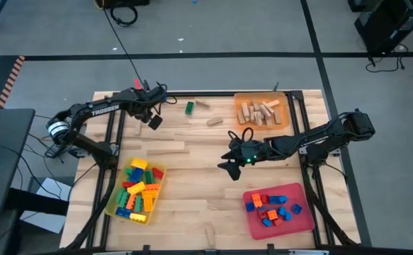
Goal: Sort blocks by size
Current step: Put the brown block into the orange bin
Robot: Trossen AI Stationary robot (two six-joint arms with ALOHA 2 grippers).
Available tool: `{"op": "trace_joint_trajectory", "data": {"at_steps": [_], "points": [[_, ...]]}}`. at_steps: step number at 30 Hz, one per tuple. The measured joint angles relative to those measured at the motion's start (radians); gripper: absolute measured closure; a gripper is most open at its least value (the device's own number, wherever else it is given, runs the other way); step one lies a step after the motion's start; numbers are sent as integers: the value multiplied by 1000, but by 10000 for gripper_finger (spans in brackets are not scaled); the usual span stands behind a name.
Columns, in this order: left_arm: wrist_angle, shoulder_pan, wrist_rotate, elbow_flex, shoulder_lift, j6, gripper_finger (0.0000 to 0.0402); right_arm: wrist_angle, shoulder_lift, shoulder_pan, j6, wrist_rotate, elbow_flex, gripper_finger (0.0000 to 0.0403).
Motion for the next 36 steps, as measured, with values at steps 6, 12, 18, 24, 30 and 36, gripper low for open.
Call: {"op": "trace_joint_trajectory", "data": {"at_steps": [6,12,18,24,30,36], "points": [[-12,2,-12,0,3,-32,249,31,0,9,0,0,0,143],[-11,85,59,-99,3,-134,211,34,0,19,0,0,0,144],[111,185,164,-224,3,-160,208,33,0,27,-4,-1,0,146],[258,217,279,-295,3,-183,208,33,0,21,-26,6,0,145],[332,217,269,-351,-1,-231,208,33,0,19,-27,8,0,145],[339,216,265,-363,-2,-202,235,33,0,19,-35,10,0,143]]}}
